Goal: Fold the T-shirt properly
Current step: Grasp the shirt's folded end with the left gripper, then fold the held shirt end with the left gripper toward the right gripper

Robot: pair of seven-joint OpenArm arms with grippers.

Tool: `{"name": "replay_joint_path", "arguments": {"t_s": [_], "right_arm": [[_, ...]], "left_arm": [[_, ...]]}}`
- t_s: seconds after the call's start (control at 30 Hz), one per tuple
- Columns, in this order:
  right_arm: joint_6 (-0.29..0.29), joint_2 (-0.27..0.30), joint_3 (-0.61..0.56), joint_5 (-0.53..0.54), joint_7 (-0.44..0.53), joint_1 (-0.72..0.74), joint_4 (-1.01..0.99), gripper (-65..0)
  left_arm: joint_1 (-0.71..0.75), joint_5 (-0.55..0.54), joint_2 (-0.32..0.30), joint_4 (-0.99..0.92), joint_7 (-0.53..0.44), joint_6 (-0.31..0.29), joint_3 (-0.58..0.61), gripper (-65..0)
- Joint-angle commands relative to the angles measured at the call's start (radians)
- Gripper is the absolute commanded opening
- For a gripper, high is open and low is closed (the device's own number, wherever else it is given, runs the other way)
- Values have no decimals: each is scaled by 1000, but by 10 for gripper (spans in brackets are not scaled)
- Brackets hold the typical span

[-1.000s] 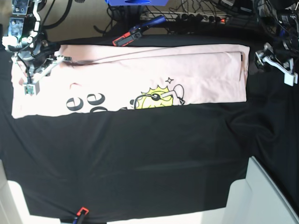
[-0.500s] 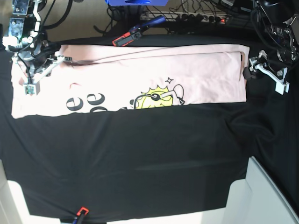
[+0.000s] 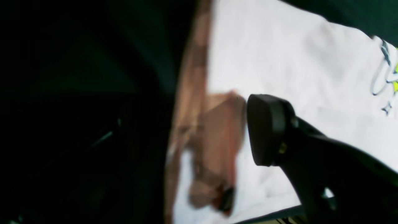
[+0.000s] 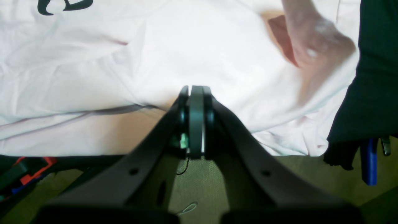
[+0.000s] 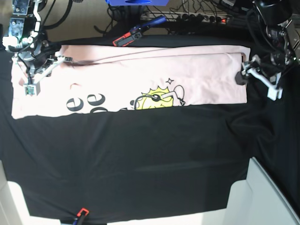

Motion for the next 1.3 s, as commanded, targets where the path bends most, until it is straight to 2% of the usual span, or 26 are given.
{"name": "replay_joint_path", "arguments": {"t_s": [0.0,0.27,0.53,0.6,0.8,0.9,1.1,1.2,1.27], "right_arm": [[-1,8,2,0,14,1,17,-650],[-1,8,2,0,13,1,15,-650],[-1,8,1,0,14,2,15,-650],[-1,8,1,0,14,2,15,-650],[-1,8,1,0,14,2,15,-650],[-1,8,1,0,13,2,15,-650],[-1,8,1,0,14,2,-8,-650],[-1,8,1,0,18,2,-52,-650],[-1,8,1,0,19,2,-68,-650]], "left_arm": [[2,-7,5,1,25,-12,11,-176],[27,-7,40,5,25,-12,21,-178],[68,-7,43,48,27,-12,21,-186],[71,-7,43,52,27,-12,21,-249],[70,-5,43,45,27,-12,21,-544],[67,-2,43,45,27,-12,21,-648],[62,-4,42,59,27,-12,21,-650],[81,-5,42,141,31,-12,21,-650],[105,-7,43,222,74,-12,18,-650]]}}
